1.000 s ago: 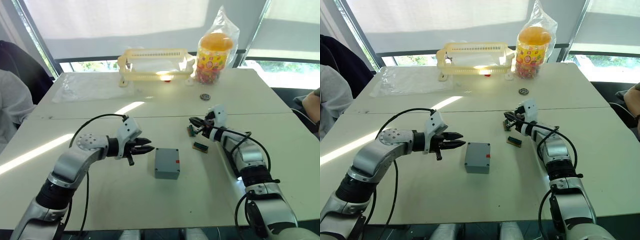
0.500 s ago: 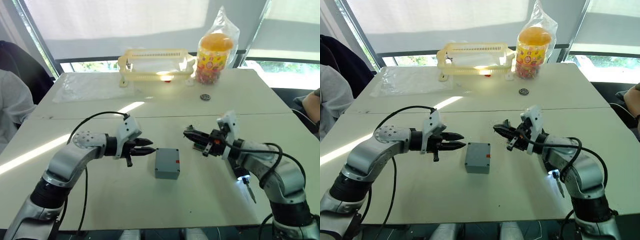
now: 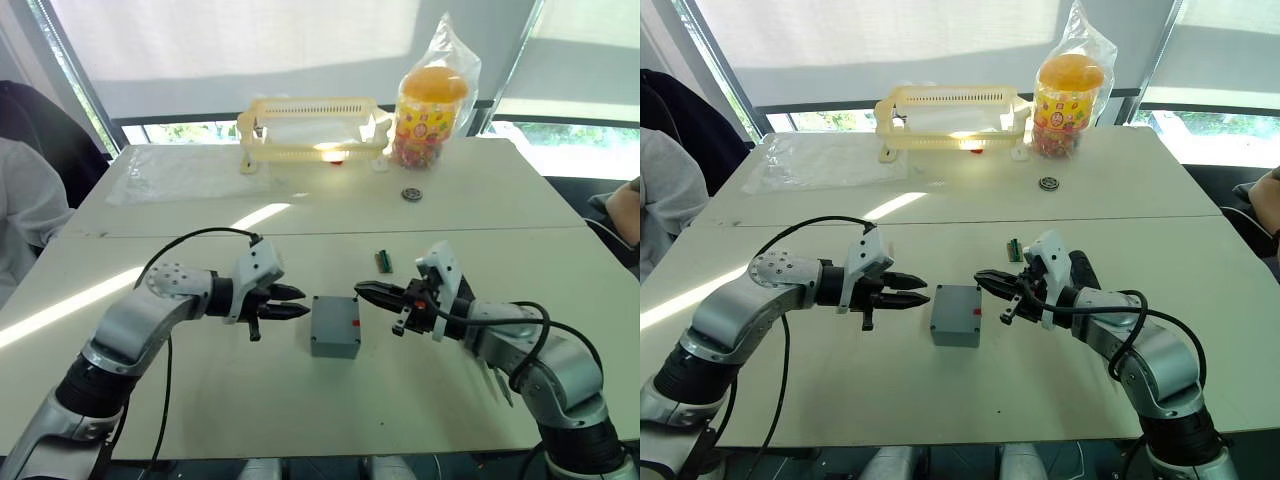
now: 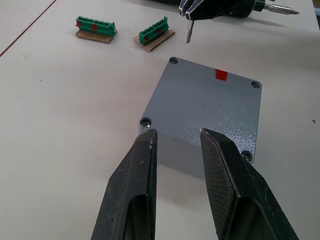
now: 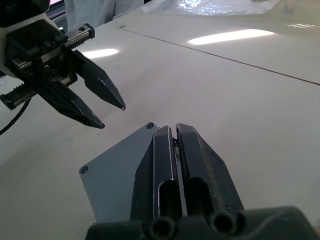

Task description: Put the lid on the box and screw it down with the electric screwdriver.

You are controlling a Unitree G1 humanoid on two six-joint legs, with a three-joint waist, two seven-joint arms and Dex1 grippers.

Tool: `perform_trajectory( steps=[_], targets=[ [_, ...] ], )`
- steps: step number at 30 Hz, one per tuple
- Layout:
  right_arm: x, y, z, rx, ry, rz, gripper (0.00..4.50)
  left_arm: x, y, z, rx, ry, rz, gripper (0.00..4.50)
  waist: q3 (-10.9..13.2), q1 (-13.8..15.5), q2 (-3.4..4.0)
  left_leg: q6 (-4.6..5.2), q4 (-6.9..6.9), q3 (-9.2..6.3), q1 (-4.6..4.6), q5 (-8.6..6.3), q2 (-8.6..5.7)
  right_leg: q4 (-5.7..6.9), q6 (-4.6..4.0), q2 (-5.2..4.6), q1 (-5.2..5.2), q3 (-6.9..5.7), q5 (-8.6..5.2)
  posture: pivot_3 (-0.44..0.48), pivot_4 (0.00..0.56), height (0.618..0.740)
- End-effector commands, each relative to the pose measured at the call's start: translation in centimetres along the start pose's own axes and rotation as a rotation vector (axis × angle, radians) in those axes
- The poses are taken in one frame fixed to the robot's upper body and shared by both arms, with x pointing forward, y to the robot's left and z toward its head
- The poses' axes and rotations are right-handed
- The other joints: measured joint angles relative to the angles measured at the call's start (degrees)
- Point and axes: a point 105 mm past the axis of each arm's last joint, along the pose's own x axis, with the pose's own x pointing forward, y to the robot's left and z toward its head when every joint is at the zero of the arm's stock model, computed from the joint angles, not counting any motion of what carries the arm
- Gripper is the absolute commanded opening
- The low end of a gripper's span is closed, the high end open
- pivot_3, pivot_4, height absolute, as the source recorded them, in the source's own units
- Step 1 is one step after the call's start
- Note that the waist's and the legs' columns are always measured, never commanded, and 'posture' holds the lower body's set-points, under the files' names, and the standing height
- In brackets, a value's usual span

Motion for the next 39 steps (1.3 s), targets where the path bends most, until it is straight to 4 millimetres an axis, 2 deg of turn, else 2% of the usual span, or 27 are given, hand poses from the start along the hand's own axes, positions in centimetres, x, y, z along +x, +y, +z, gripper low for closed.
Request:
perform_trajectory(
  steps=[1, 15, 36, 39],
  targets=[
    [0.1, 0.4, 0.4, -0.028, -0.025, 0.008, 0.06, -0.3, -0.2, 0.8, 0.055, -0.008, -0.001, 1.33, 0.0, 0.0, 0.0, 0.0, 0.0, 0.0, 0.0, 0.0, 0.0, 0.0, 0.0, 0.0, 0.0, 0.0, 0.0, 0.0, 0.15, 0.74],
    [0.7, -0.8, -0.9, -0.022, -0.011, -0.009, 0.06, -0.5, -0.1, 0.6, 0.049, -0.005, 0.016, 1.33, 0.0, 0.0, 0.0, 0.0, 0.0, 0.0, 0.0, 0.0, 0.0, 0.0, 0.0, 0.0, 0.0, 0.0, 0.0, 0.0, 0.15, 0.74],
    [1.4, -1.0, -2.0, -0.018, 0.027, 0.005, 0.06, -0.4, -0.1, 0.5, 0.041, -0.009, 0.03, 1.33, 0.0, 0.0, 0.0, 0.0, 0.0, 0.0, 0.0, 0.0, 0.0, 0.0, 0.0, 0.0, 0.0, 0.0, 0.0, 0.0, 0.15, 0.74],
    [1.4, -0.9, -1.4, -0.046, 0.027, 0.028, 0.92, -0.5, 0.1, 0.8, 0.042, -0.022, 0.034, 1.33, 0.0, 0.0, 0.0, 0.0, 0.01, 0.0, 0.0, 0.0, 0.0, 0.0, 0.0, 0.0, 0.0, 0.0, 0.0, 0.0, 0.15, 0.74]
  ],
)
